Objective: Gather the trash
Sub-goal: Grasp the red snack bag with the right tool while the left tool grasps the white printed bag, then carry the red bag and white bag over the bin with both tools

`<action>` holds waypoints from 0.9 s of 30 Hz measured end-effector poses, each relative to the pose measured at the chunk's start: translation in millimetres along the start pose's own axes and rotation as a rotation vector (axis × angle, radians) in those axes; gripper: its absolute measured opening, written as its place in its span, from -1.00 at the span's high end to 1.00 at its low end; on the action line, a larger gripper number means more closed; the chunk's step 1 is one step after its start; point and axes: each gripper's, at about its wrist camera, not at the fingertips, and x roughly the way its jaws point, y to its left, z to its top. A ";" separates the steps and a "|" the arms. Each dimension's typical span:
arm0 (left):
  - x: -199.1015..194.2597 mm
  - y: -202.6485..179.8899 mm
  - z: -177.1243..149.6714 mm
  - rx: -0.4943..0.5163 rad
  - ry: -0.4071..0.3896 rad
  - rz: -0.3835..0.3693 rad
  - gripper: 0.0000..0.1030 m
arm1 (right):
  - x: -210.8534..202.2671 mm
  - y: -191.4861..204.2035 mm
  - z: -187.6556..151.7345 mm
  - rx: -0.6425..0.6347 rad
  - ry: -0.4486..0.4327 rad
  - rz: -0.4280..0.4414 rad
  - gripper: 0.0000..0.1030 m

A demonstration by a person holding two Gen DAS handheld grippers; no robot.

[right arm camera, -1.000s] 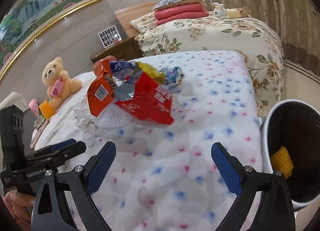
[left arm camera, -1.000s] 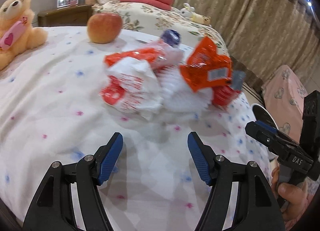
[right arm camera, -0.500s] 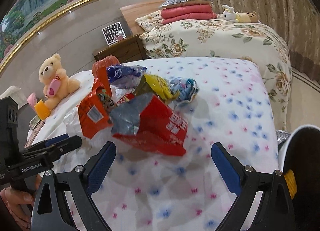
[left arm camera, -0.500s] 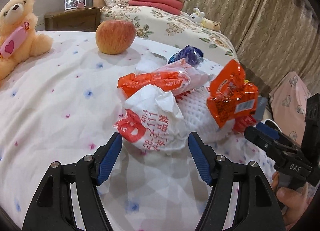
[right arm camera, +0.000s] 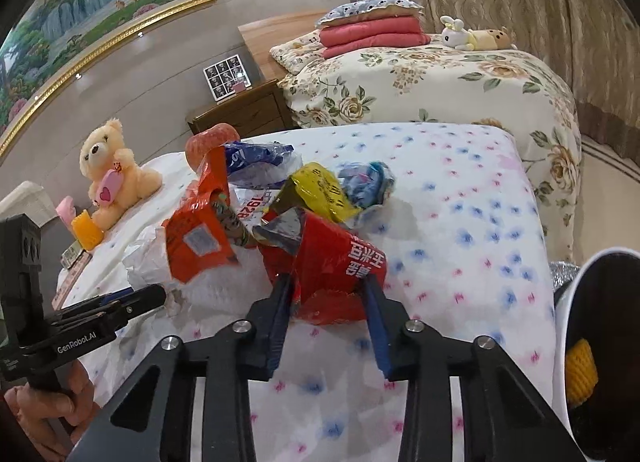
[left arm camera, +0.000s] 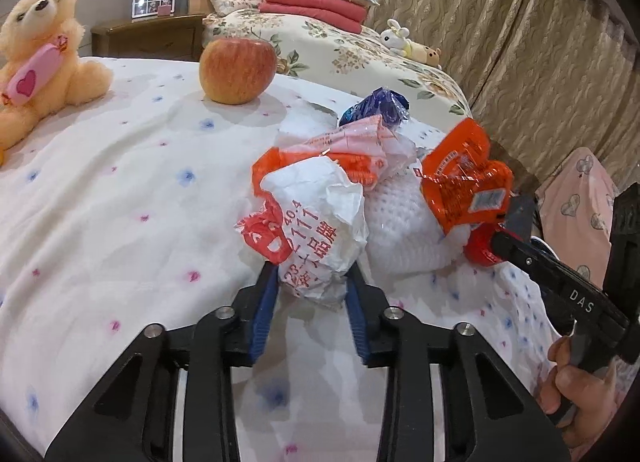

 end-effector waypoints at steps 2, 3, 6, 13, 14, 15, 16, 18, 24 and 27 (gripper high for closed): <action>-6.6 1.2 -5.2 -0.003 -0.005 -0.005 0.43 | -6.0 -2.0 -3.4 0.014 -0.002 0.010 0.41; -9.8 1.0 -7.6 -0.003 -0.006 -0.009 0.44 | -9.5 -2.8 -5.3 0.021 -0.002 0.013 0.46; -18.9 -3.7 -15.1 0.007 -0.006 -0.030 0.44 | -19.2 -5.1 -12.3 0.040 0.001 0.022 0.63; -31.9 -29.0 -26.6 0.057 0.000 -0.089 0.45 | -37.9 -15.0 -27.2 0.082 -0.001 0.023 0.79; -33.9 -35.1 -27.7 0.070 -0.001 -0.104 0.45 | -41.7 -17.0 -28.4 0.088 -0.006 0.022 0.80; -34.7 -39.8 -28.6 0.080 0.002 -0.115 0.45 | -45.7 -18.9 -29.2 0.093 -0.013 0.018 0.80; -35.3 -44.8 -29.3 0.089 0.005 -0.126 0.45 | -49.4 -20.0 -30.9 0.097 -0.019 0.015 0.80; -36.8 -54.8 -31.9 0.108 0.008 -0.149 0.45 | -58.2 -24.6 -33.0 0.108 -0.034 0.006 0.80; -31.4 -84.4 -37.8 0.169 0.035 -0.199 0.45 | -81.5 -43.8 -39.7 0.145 -0.067 -0.027 0.80; -28.6 -99.1 -39.2 0.193 0.046 -0.223 0.45 | -91.1 -56.0 -43.2 0.165 -0.078 -0.048 0.80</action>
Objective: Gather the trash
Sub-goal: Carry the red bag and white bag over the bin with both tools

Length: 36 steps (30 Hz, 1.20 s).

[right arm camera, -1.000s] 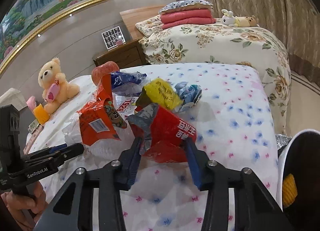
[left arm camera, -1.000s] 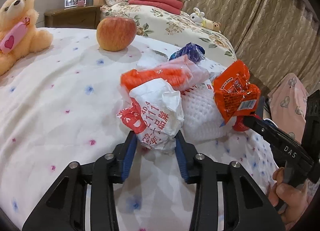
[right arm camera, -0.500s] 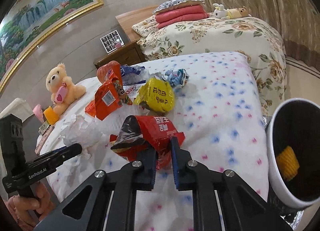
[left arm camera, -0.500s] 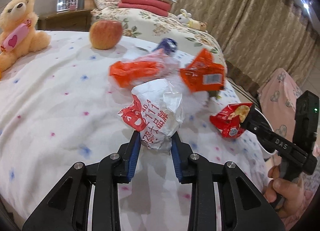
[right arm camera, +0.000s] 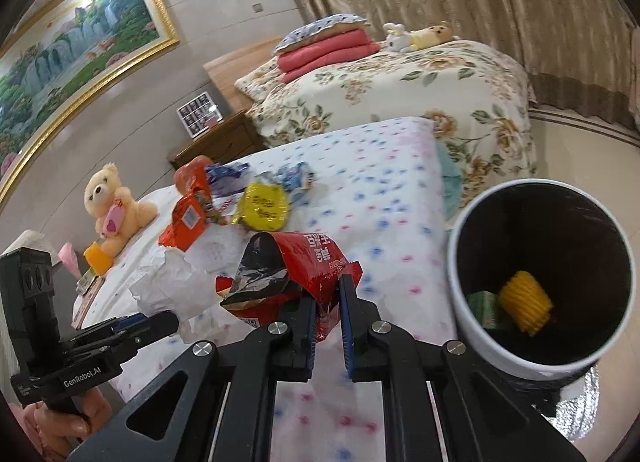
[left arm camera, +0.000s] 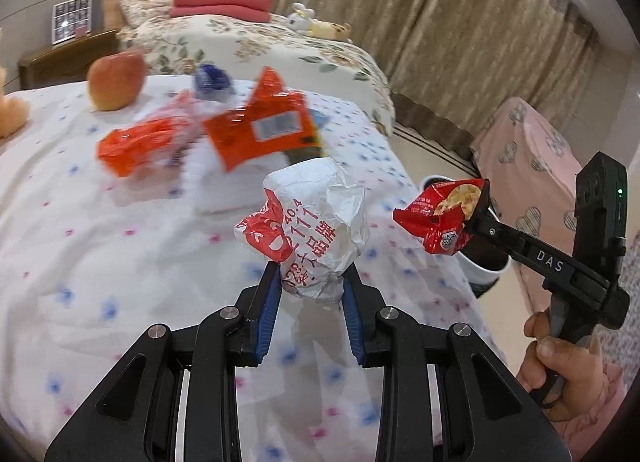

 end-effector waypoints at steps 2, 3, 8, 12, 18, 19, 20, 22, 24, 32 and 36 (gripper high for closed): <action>3.5 -9.8 1.9 0.020 0.005 -0.012 0.45 | -5.0 -8.4 -0.4 0.012 -0.006 -0.013 0.80; 6.1 -15.8 3.1 0.032 0.008 -0.018 0.45 | -7.5 -13.1 -0.4 0.019 -0.008 -0.020 0.80; 21.9 -41.3 6.5 0.078 0.036 -0.049 0.45 | -21.3 -36.8 -0.3 0.057 -0.032 -0.061 0.80; 35.3 -60.8 8.0 0.115 0.065 -0.071 0.45 | -32.8 -54.5 -2.3 0.085 -0.048 -0.091 0.80; 52.2 -82.9 15.2 0.155 0.094 -0.100 0.45 | -45.8 -81.4 -1.9 0.129 -0.071 -0.140 0.81; 56.0 -87.1 16.5 0.160 0.102 -0.107 0.45 | -47.0 -85.1 -1.8 0.135 -0.073 -0.147 0.81; 58.7 -90.2 17.5 0.165 0.109 -0.111 0.45 | -48.3 -88.8 -1.7 0.142 -0.076 -0.152 0.80; 62.1 -95.4 18.7 0.172 0.112 -0.117 0.45 | -50.5 -95.9 -2.0 0.153 -0.081 -0.164 0.80; 66.6 -102.4 20.7 0.183 0.117 -0.123 0.45 | -51.6 -103.8 -1.7 0.166 -0.083 -0.174 0.80; 82.2 -127.9 28.0 0.222 0.132 -0.144 0.45 | -55.3 -124.3 -4.5 0.198 -0.085 -0.204 0.80; 88.9 -135.3 31.0 0.235 0.140 -0.150 0.45 | -55.0 -133.2 -4.1 0.209 -0.083 -0.213 0.80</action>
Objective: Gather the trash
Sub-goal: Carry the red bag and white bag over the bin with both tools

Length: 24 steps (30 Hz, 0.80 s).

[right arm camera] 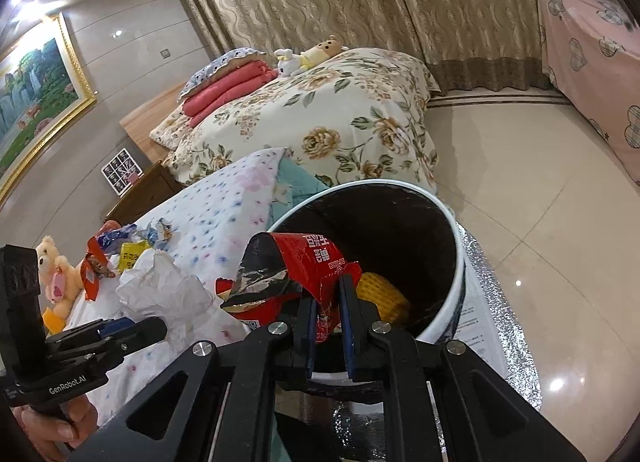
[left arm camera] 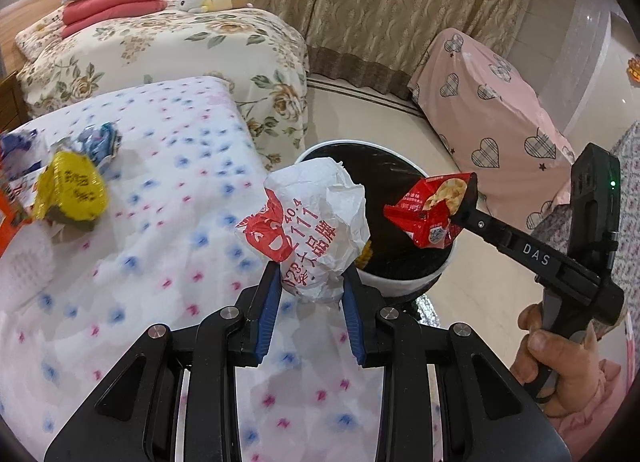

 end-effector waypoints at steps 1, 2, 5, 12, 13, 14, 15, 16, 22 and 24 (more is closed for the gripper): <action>2.2 -2.1 1.7 0.005 0.003 -0.003 0.45 | 0.8 -1.5 0.1 0.001 0.002 -0.003 0.80; 4.6 -4.1 3.3 0.009 0.005 -0.005 0.45 | 1.3 -3.4 0.4 0.002 0.003 -0.005 0.80; 10.8 -8.8 7.2 0.019 0.012 -0.010 0.45 | 3.6 -8.4 1.3 0.009 0.007 -0.012 0.80; 28.2 -17.2 16.5 0.039 0.033 -0.019 0.45 | 10.8 -14.4 8.1 0.011 0.019 -0.025 0.80; 30.0 -18.1 17.6 0.040 0.036 -0.022 0.45 | 12.2 -14.7 9.5 0.009 0.021 -0.026 0.80; 32.6 -19.5 19.4 0.043 0.041 -0.027 0.45 | 13.6 -15.1 10.7 0.007 0.024 -0.027 0.80; 34.6 -20.5 20.6 0.045 0.043 -0.028 0.45 | 14.8 -15.3 11.7 0.006 0.027 -0.030 0.80; 36.5 -21.5 21.9 0.048 0.046 -0.028 0.43 | 16.7 -15.3 12.7 0.004 0.033 -0.032 0.80; 42.9 -21.4 25.2 0.034 0.051 -0.031 0.19 | 26.9 -16.2 16.4 0.003 0.069 -0.052 0.64; 42.0 -21.6 24.6 0.031 0.049 -0.031 0.03 | 27.2 -17.3 16.0 0.000 0.072 -0.055 0.50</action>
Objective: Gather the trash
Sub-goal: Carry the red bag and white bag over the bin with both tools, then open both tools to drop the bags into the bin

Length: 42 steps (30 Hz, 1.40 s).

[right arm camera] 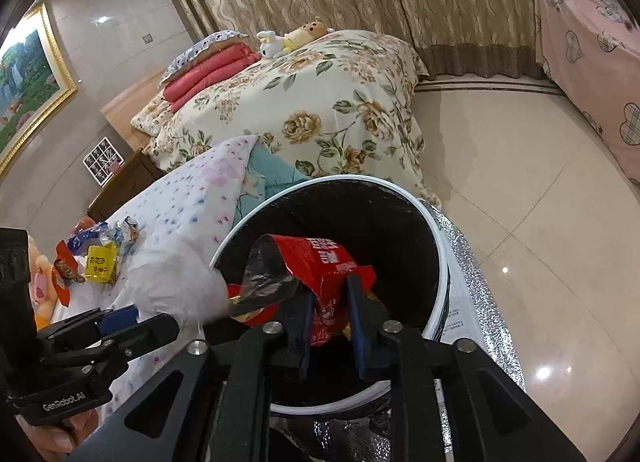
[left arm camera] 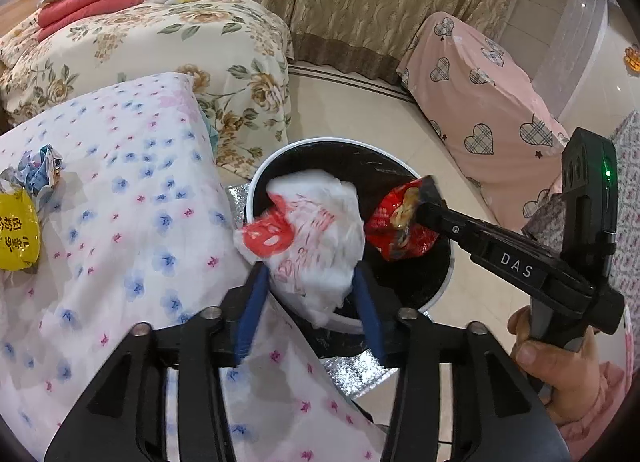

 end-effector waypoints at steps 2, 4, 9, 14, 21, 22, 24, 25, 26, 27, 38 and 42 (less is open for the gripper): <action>-2.7 1.2 -2.1 -0.002 -0.007 -0.001 -0.03 | -0.9 -1.2 0.2 0.004 0.001 -0.003 0.07; -4.6 3.2 -3.1 -0.007 -0.010 -0.001 -0.03 | -2.8 -1.9 1.0 0.008 -0.006 -0.003 0.07; -19.0 13.3 -15.1 -0.040 -0.029 0.008 -0.04 | -8.5 3.7 -0.2 0.012 -0.018 0.008 -0.22; -37.9 35.0 -34.1 -0.090 -0.048 0.033 -0.09 | -10.3 22.6 -5.4 -0.004 -0.021 0.044 -0.53; -64.3 61.7 -56.1 -0.151 -0.083 0.074 -0.14 | -6.3 55.8 -13.8 -0.032 -0.001 0.106 -0.59; -68.6 67.3 -60.2 -0.163 -0.089 0.082 -0.15 | -6.0 61.0 -15.1 -0.039 0.001 0.113 -0.59; -75.4 75.8 -66.8 -0.185 -0.095 0.095 -0.15 | -5.4 71.4 -17.3 -0.052 0.004 0.128 -0.60; -78.0 80.2 -70.1 -0.193 -0.097 0.098 -0.15 | -4.9 77.3 -18.5 -0.059 0.006 0.136 -0.60; -81.6 86.6 -74.7 -0.209 -0.098 0.107 -0.15 | -4.5 80.8 -19.3 -0.063 0.008 0.141 -0.60; -83.2 89.8 -77.8 -0.218 -0.098 0.113 -0.15 | -3.9 85.8 -20.5 -0.070 0.011 0.148 -0.60; -109.8 141.8 -99.7 -0.340 -0.128 0.195 -0.15 | 13.6 134.1 -32.6 -0.144 0.061 0.210 -0.60; -116.8 155.2 -99.3 -0.356 -0.149 0.225 -0.16 | 18.3 146.2 -34.6 -0.167 0.073 0.224 -0.60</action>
